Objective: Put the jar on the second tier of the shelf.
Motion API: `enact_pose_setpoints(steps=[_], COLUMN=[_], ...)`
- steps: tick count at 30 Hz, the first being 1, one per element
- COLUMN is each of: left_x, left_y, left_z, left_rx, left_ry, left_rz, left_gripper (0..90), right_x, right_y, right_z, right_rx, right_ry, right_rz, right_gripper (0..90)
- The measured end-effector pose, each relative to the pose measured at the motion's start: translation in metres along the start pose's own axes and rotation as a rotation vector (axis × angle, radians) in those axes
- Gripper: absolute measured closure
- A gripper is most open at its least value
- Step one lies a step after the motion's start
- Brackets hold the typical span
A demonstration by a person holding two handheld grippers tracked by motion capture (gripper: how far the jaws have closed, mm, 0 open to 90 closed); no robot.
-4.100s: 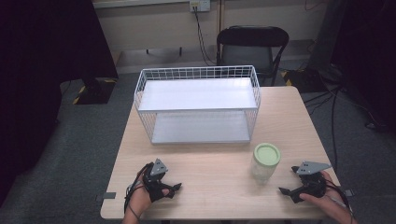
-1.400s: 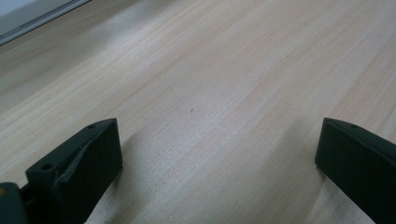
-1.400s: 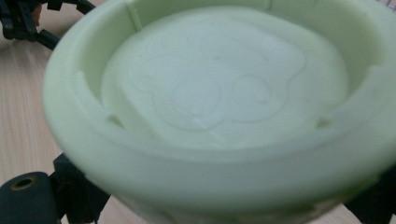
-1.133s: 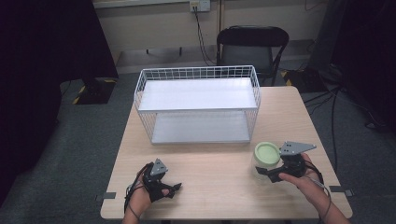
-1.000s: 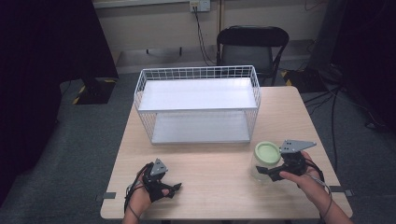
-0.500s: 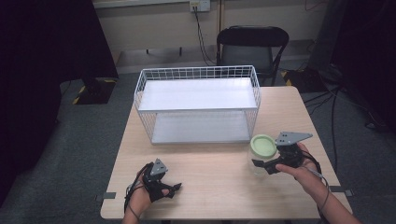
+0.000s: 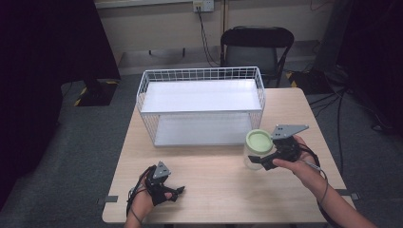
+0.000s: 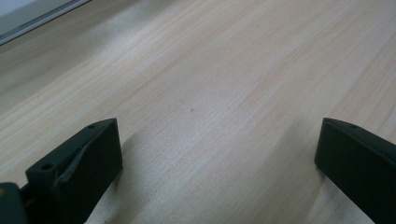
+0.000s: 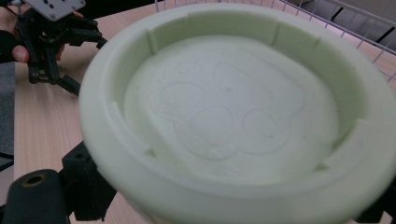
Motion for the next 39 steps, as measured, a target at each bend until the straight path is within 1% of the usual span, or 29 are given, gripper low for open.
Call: enact_pose_setpoints(steps=[8, 11, 26, 32, 39], left_x=[0.0, 0.0, 0.0, 0.0, 0.0], left_y=[0.0, 0.0, 0.0, 0.0, 0.0], left_z=[0.0, 0.0, 0.0, 0.0, 0.0], left_rx=[0.0, 0.0, 0.0, 0.0, 0.0], left_ry=[0.0, 0.0, 0.0, 0.0, 0.0], left_rz=[0.0, 0.0, 0.0, 0.0, 0.0], left_gripper=[0.0, 0.0, 0.0, 0.0, 0.0], right_x=[-0.005, -0.007, -0.018, -0.02, -0.018], right_y=[0.021, 0.029, 0.074, 0.091, 0.111], right_z=[0.005, 0.006, 0.016, 0.019, 0.018], right_rx=[0.023, 0.024, 0.087, 0.098, 0.109], right_ry=[0.019, 0.031, 0.061, 0.071, 0.075], right_rz=[-0.001, -0.006, -0.009, -0.023, -0.029], right_gripper=[10.7, 10.7, 10.7, 10.7, 10.7])
Point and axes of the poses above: each handheld gripper's, and its own axes: x roughly backward along the jaws, y roughly out of its top, z roughly to its left, the point moved 2 cm from there along -x, roughly forward along the jaws, and after that the axes turned 7 degrees about -y, right-handed, at the moved point
